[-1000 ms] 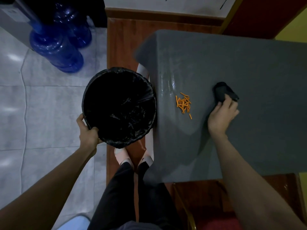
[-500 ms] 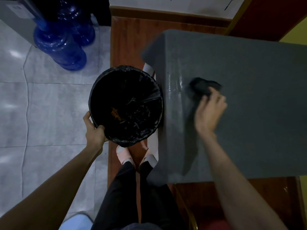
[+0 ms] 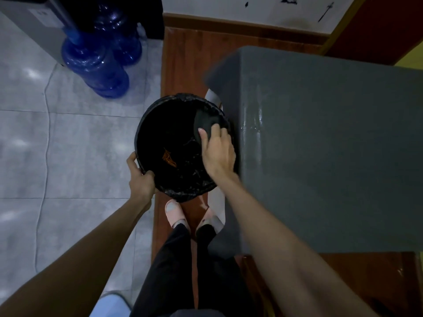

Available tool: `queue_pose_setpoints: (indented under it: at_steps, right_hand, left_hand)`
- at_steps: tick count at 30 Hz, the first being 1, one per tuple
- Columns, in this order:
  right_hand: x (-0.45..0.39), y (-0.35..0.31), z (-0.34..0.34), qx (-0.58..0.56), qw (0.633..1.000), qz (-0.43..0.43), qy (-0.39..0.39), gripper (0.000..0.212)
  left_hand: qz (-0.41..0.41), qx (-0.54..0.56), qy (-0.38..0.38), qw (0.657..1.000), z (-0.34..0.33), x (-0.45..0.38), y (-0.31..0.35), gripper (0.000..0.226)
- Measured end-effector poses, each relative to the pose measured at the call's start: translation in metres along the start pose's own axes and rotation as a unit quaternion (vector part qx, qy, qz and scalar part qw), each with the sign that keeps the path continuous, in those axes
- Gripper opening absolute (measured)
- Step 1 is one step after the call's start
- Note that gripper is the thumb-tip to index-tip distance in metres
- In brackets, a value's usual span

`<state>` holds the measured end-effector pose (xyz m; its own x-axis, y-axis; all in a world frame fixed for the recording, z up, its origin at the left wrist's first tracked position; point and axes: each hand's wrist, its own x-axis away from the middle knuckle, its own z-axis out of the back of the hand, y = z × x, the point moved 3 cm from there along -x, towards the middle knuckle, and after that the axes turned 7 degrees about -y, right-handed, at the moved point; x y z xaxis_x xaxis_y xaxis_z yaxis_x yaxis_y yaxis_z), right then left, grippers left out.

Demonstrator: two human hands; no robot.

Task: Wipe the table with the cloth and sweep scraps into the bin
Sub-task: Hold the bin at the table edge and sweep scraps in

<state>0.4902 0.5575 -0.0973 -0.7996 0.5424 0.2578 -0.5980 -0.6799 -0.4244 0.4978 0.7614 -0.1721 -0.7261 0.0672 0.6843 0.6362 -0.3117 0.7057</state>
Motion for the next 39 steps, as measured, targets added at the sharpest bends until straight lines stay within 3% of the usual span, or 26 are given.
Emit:
queue_pose_setpoints:
  at_steps: [2,4,7,10,12,14,19,22,23,27,29,30,33,36,38,39]
  right_hand:
    - [-0.007,0.007,0.014,-0.017,1.000,-0.006,-0.011,0.044]
    - [-0.010,0.023,0.040,-0.080,0.993,-0.031,0.085,0.041]
    - [-0.020,0.079,0.086,-0.056,0.965,-0.098,0.238,0.043]
    - [-0.030,0.144,0.104,-0.026,0.947,-0.234,0.220,0.043]
    - [-0.032,0.159,0.088,-0.018,0.948,-0.265,0.175,0.043]
    - [-0.031,0.142,0.063,0.001,0.957,-0.234,0.173,0.045]
    - [-0.005,0.050,0.004,0.048,0.993,-0.026,0.108,0.047]
    - [0.012,0.009,-0.010,0.038,0.993,0.099,0.044,0.042]
    - [0.013,0.006,-0.005,0.024,0.992,0.113,0.055,0.042]
    - [-0.003,0.053,0.049,-0.036,0.970,-0.013,0.241,0.050]
    - [-0.007,0.089,0.073,-0.015,0.955,-0.100,0.278,0.052]
    - [-0.009,0.103,0.078,-0.001,0.956,-0.142,0.256,0.052]
    - [-0.011,0.128,0.070,0.039,0.968,-0.226,0.098,0.053]
    - [-0.007,0.114,0.061,0.075,0.979,-0.177,0.069,0.058]
    - [-0.012,0.079,0.056,0.079,0.990,-0.060,0.098,0.060]
    - [-0.018,0.059,0.047,0.071,0.994,0.018,0.076,0.059]
  left_hand:
    - [-0.001,0.001,-0.001,1.000,-0.001,0.000,0.000,0.068]
    - [0.002,0.006,-0.001,1.000,0.000,-0.001,-0.001,0.069]
    - [-0.002,0.001,-0.006,1.000,0.001,-0.002,0.000,0.068]
    - [-0.004,0.001,-0.010,1.000,0.001,-0.004,0.002,0.068]
    - [-0.003,0.001,-0.012,1.000,0.002,-0.005,0.003,0.069]
    - [-0.002,0.004,-0.013,1.000,0.002,-0.007,0.004,0.069]
    - [-0.002,0.005,-0.016,1.000,0.002,-0.007,0.009,0.069]
    - [-0.003,0.012,-0.020,1.000,0.004,-0.008,0.008,0.070]
    - [-0.003,0.015,-0.021,1.000,0.004,-0.008,0.008,0.070]
    - [-0.003,0.015,-0.021,1.000,0.006,-0.011,0.005,0.069]
    - [-0.001,0.011,-0.023,1.000,0.006,-0.011,0.004,0.069]
    - [0.001,0.011,-0.023,1.000,0.007,-0.011,0.004,0.069]
    - [0.007,0.016,-0.022,1.000,0.008,-0.012,0.004,0.070]
    - [0.004,0.022,-0.027,0.999,0.011,-0.016,0.004,0.068]
    - [0.002,0.025,-0.033,0.999,0.014,-0.020,0.002,0.066]
    - [0.002,0.027,-0.037,0.999,0.016,-0.024,0.000,0.065]
